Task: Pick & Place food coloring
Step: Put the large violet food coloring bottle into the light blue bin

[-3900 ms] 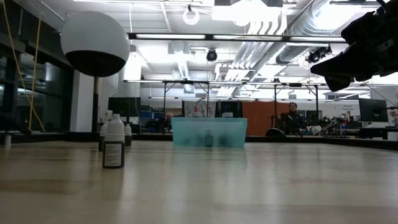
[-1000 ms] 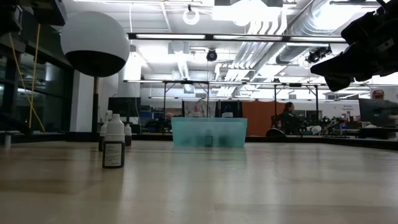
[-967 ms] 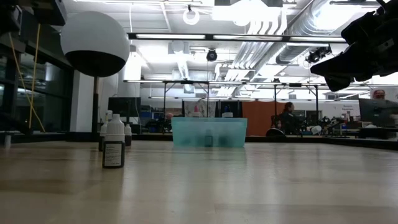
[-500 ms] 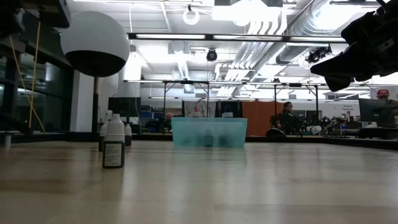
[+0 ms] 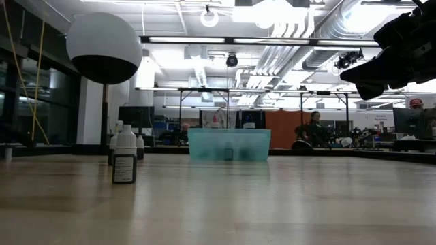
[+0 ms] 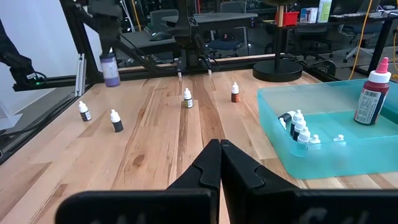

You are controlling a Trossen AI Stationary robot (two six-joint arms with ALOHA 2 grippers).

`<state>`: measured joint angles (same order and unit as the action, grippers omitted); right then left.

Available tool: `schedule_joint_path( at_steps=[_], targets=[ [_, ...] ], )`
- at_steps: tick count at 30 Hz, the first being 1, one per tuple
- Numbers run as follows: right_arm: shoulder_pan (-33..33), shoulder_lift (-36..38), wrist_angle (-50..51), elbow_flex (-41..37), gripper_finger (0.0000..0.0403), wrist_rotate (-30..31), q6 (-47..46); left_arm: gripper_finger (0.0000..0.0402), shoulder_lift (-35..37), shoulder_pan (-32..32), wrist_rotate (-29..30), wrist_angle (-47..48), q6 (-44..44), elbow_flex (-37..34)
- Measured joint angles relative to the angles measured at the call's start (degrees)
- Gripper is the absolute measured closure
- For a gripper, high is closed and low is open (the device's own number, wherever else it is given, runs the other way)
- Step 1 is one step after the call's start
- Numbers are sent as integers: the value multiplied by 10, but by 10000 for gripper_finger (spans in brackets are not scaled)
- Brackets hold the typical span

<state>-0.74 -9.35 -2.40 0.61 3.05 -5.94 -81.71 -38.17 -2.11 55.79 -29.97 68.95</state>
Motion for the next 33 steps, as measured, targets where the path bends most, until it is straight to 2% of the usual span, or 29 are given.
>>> schedule_joint_path(
  at_steps=[4,22,33],
  targets=[
    [0,0,0,0,402,0,0,290,5,8,-1,29,18,33],
    [0,1,0,0,402,0,0,291,28,95,-55,28,119,154],
    [0,1,0,0,402,0,0,291,28,159,-65,28,130,250]
  ],
)
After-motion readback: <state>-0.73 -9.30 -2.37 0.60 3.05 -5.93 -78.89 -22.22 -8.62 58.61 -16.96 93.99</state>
